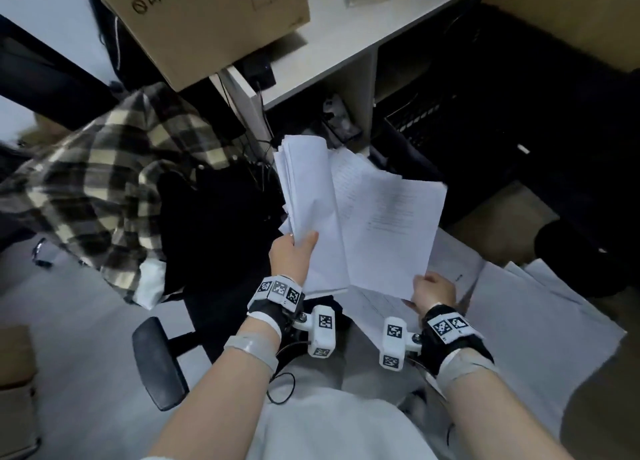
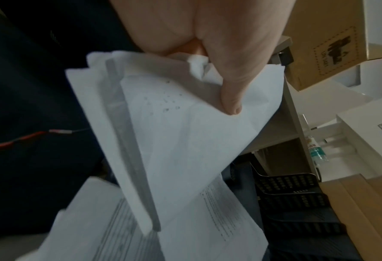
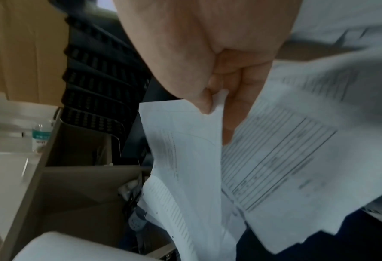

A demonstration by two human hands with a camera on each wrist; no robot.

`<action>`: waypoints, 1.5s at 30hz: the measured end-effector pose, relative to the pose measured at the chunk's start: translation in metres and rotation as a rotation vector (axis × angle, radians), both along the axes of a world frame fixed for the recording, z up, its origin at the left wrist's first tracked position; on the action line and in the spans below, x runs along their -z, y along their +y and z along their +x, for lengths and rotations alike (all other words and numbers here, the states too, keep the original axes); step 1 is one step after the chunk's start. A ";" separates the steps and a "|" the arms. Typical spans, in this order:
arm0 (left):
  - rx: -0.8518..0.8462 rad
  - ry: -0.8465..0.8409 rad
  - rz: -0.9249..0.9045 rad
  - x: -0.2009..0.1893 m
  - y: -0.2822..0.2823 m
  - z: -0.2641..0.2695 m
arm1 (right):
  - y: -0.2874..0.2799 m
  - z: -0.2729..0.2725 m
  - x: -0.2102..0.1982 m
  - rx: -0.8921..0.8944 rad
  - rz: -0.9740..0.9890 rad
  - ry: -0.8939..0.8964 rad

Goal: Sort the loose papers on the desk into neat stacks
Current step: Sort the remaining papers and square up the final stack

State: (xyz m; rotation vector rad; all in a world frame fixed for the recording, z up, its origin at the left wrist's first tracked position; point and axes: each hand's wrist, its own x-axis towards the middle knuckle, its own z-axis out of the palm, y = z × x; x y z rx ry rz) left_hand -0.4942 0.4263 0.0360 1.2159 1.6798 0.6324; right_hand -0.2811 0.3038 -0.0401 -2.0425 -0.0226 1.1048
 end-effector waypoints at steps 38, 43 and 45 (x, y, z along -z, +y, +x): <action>0.334 -0.152 -0.032 -0.014 -0.122 0.130 | -0.102 0.060 -0.085 -0.039 0.487 0.119; 0.310 -0.193 -0.045 -0.012 -0.140 0.127 | -0.124 0.073 -0.079 -0.031 0.390 -0.077; 0.290 -0.280 -0.110 -0.021 -0.144 0.128 | -0.128 0.075 -0.077 -0.023 0.382 -0.131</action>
